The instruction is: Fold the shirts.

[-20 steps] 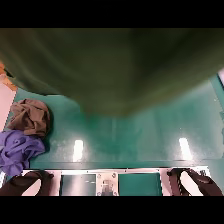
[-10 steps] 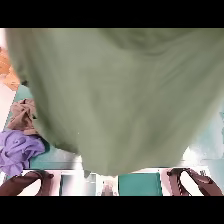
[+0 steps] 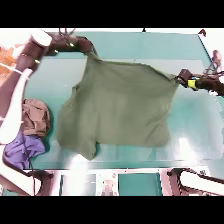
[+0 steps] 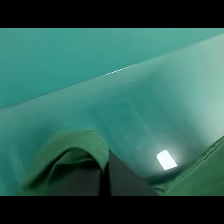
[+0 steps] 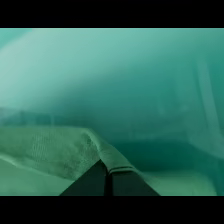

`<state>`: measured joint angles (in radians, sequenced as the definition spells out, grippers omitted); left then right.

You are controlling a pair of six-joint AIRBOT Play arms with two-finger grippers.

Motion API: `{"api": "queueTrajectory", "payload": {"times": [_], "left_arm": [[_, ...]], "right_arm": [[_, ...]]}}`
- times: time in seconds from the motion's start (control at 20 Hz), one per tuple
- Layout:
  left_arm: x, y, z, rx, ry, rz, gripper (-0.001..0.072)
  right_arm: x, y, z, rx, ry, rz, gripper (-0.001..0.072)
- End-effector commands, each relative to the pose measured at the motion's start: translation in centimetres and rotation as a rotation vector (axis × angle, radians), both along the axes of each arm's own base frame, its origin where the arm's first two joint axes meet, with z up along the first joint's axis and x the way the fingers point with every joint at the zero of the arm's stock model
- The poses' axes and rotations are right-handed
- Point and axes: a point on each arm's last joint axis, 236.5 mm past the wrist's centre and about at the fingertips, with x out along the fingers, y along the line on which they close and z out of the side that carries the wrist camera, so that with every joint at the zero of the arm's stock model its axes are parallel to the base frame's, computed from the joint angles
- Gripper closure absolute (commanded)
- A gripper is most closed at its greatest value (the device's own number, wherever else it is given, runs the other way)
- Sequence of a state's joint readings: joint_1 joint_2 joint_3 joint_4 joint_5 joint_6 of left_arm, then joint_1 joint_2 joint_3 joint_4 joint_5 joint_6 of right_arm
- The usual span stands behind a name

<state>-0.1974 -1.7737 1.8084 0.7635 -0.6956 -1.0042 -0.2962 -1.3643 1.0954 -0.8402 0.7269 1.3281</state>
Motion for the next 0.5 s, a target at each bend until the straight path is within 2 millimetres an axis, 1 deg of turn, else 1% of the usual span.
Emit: {"api": "queueTrajectory", "payload": {"times": [0.0,0.1,0.15,0.25,0.3,0.35,0.4,0.45], "left_arm": [[2.4,-0.7,-3.7,-0.046,0.015,0.06,0.0684],[2.2,-0.8,-3.9,-0.042,0.023,0.052,0.0684],[2.1,-0.9,-3.9,-0.041,0.029,0.044,0.0665],[1.5,-0.8,-4.3,-0.05,0.068,0.028,0.0046],[0.8,-0.3,-4.4,-0.067,0.123,0.011,0.0025],[0.0,0.5,-4.2,-0.076,0.18,-0.02,0.0025],[-0.8,2.0,-3.7,-0.083,0.232,-0.048,0.0025],[-1.6,4.0,-2.9,-0.088,0.28,-0.07,0.0025]], "right_arm": [[3.9,-0.9,-4.6,0.027,0.074,0.016,0.0697],[5.2,-0.6,-4.1,0.04,0.077,0.052,0.0695],[5.4,-0.5,-3.8,0.042,0.076,0.063,0.0663],[5.0,-0.7,-3.3,0.053,0.091,0.081,0.0368],[4.1,-1.2,-3.0,0.064,0.114,0.096,0.0322],[2.8,-2.0,-2.6,0.085,0.144,0.105,0.0318],[1.2,-2.8,-2.2,0.109,0.177,0.113,0.0319],[-0.8,-3.6,-1.9,0.139,0.221,0.125,0.0319]]}}
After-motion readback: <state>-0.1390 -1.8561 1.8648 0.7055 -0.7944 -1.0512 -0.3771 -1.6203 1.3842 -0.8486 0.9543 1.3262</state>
